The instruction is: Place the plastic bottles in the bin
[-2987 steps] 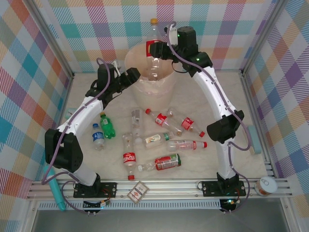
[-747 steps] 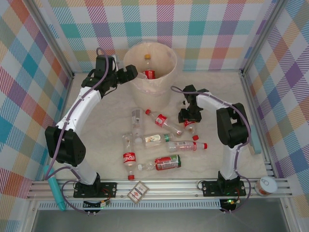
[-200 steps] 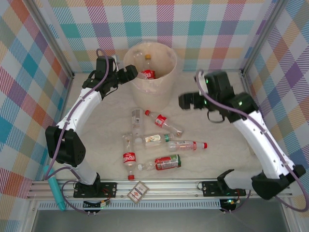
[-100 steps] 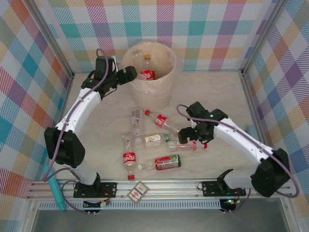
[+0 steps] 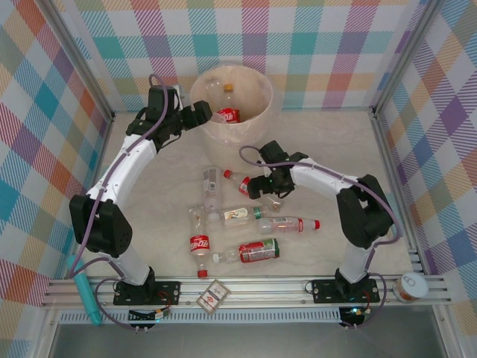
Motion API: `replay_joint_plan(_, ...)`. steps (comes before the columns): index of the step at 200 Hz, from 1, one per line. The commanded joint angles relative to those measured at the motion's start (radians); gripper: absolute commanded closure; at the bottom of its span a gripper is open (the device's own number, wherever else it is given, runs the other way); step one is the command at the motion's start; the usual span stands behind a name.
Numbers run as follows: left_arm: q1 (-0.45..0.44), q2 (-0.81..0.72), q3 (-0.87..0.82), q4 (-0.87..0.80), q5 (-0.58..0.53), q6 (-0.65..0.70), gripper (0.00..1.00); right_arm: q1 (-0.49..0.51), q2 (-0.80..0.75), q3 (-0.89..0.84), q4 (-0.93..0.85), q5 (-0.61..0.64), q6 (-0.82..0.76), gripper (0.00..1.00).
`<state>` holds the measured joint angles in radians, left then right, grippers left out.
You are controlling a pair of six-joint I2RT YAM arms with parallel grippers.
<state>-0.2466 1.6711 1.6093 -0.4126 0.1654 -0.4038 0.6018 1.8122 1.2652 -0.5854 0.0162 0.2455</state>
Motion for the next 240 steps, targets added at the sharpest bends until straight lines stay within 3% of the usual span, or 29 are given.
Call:
replay_joint_plan(1,-0.002,0.029,0.012,-0.086,-0.009,0.016,0.11,0.003,0.043,0.038,0.042,-0.041,-0.012,0.03)
replay_joint_plan(32,-0.002,0.024,0.011,-0.075,-0.011,0.01,0.11,0.002,0.086,0.037,0.048,-0.036,-0.005,0.1)
replay_joint_plan(82,-0.002,0.029,0.014,-0.065,-0.004,-0.003,0.11,-0.011,0.038,-0.013,0.034,0.022,0.0,0.29)
replay_joint_plan(187,-0.002,0.047,0.034,-0.066,-0.004,-0.007,0.11,-0.197,-0.268,-0.214,-0.045,0.043,-0.033,0.43)
replay_joint_plan(206,-0.002,0.049,0.037,-0.067,-0.002,-0.007,0.11,-0.216,-0.291,-0.218,-0.035,0.024,-0.03,0.38)
replay_joint_plan(228,-0.002,0.047,0.037,-0.069,-0.003,-0.007,0.11,-0.216,-0.226,-0.169,-0.053,0.054,-0.019,0.1)
replay_joint_plan(240,-0.002,0.046,0.037,-0.072,-0.002,-0.006,0.11,-0.236,-0.156,-0.121,-0.087,0.093,-0.002,0.05)
